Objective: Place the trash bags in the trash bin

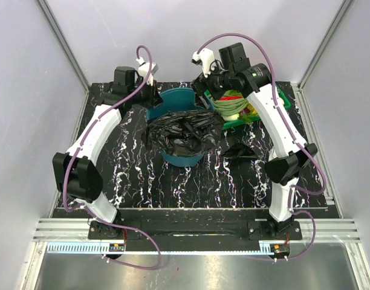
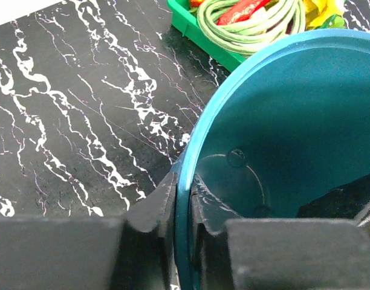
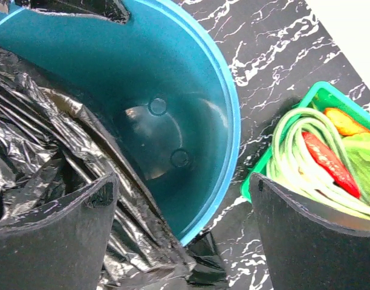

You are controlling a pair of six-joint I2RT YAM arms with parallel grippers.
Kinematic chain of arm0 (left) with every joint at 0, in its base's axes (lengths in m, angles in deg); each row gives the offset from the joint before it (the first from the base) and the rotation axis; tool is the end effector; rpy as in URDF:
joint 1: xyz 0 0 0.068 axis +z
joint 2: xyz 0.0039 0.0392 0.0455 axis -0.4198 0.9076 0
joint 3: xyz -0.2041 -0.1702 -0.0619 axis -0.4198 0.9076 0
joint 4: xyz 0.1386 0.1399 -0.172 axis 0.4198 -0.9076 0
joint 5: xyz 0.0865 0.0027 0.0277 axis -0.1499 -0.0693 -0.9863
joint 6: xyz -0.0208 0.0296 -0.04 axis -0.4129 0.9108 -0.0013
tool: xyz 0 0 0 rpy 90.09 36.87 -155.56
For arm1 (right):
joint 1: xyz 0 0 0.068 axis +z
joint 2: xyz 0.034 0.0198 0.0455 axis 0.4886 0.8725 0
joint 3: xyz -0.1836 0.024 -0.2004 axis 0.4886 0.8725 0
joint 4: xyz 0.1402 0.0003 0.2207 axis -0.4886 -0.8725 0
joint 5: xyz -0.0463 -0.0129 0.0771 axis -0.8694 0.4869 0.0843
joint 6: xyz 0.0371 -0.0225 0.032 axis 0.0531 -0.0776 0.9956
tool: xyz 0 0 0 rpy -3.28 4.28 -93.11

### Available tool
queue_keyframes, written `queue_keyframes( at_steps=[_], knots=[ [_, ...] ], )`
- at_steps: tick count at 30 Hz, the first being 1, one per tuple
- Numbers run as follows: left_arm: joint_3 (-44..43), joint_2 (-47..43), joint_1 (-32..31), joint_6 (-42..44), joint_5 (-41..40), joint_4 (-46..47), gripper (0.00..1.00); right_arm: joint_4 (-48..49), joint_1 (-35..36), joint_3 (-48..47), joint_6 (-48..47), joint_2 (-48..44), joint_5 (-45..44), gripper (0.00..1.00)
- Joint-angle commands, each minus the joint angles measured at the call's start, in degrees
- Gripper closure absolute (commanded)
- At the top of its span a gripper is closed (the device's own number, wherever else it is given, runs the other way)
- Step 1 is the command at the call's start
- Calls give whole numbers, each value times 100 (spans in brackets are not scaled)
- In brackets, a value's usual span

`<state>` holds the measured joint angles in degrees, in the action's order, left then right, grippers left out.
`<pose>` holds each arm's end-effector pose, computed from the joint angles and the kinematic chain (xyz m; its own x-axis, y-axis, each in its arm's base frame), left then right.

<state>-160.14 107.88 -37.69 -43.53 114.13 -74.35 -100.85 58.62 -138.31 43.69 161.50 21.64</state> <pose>0.3666 -0.0988 0.3617 -0.5099 0.1181 -0.8521 0.5487 0.8075 -0.2164 0.3449 0.2075 0.4453 -0.2798 -0.5271 -0.8024 -0.8321 0.5501 -0.0711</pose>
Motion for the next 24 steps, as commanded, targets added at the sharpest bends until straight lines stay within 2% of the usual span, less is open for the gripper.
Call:
queue_keyframes(
  at_steps=[1,2,4,11,15,19,24],
  knots=[
    [-51,-168,-85,-54,152,-180,72,-84,-62,-46,-694,-419,193,7],
    [-60,-203,-85,103,135,-198,57,-128,-62,-82,-747,-419,220,7],
    [-95,-291,-85,192,65,-146,39,-155,-80,-161,-739,-419,246,8],
    [-656,-546,-59,429,-216,-197,10,-366,-89,-179,-792,-629,580,11],
    [-824,-862,-50,701,46,-320,3,-550,-89,-56,-976,-673,782,11],
    [-1263,-898,-41,1053,871,-1013,2,-647,-98,-3,-1117,-586,826,10],
    [-1325,-1056,-41,1396,1663,-1664,2,-770,-106,-47,-1292,-454,914,9]
  ],
)
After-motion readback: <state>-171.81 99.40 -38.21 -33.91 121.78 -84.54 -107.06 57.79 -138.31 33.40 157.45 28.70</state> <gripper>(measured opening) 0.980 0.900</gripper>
